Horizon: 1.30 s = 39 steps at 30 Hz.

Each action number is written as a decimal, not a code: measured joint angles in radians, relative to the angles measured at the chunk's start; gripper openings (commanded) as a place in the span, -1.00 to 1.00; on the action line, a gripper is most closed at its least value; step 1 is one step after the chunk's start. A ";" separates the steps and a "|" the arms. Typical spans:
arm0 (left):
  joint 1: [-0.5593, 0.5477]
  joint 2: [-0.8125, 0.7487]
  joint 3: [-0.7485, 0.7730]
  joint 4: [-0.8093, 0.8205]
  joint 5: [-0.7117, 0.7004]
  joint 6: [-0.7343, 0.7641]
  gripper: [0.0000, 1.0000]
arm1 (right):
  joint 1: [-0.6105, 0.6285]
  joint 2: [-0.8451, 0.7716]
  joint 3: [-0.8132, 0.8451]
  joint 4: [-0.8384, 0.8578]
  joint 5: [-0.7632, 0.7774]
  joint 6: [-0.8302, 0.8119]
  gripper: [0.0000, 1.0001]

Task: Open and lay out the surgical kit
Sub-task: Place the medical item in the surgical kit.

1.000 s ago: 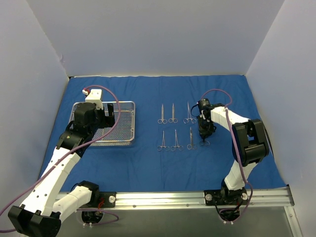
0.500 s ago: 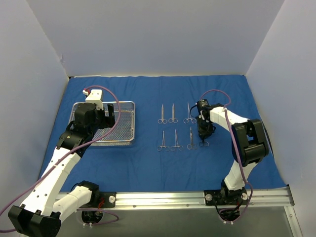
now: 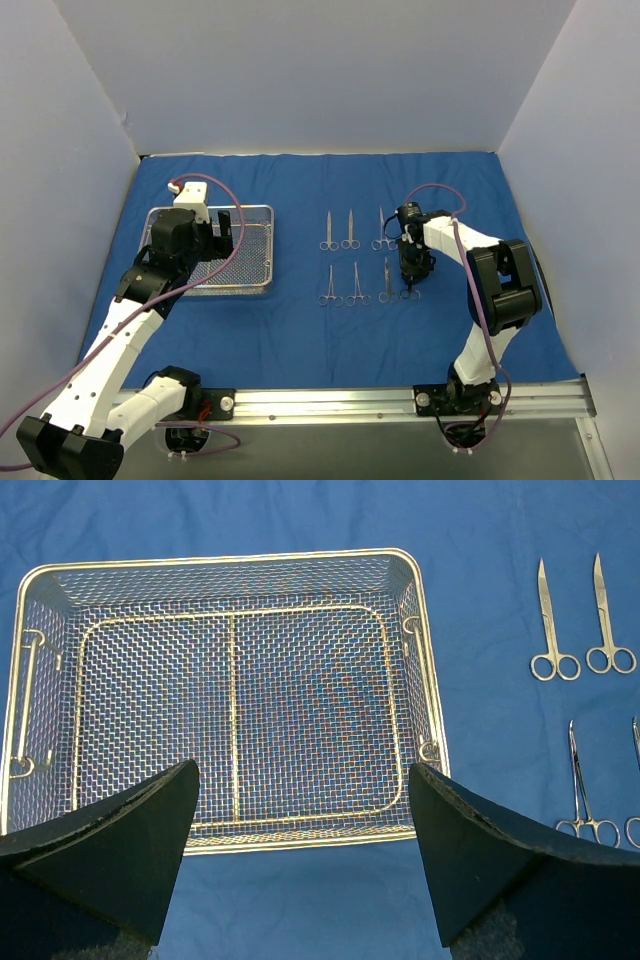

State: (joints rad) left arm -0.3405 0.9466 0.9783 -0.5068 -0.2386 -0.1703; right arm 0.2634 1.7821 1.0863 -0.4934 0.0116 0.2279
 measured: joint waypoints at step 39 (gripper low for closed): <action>0.002 0.000 0.000 0.000 0.007 0.004 0.89 | 0.027 -0.018 0.042 -0.056 0.051 0.034 -0.18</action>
State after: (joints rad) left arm -0.3382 0.9466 0.9783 -0.5068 -0.2317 -0.1665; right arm 0.2905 1.7638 1.1286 -0.5499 0.0631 0.2619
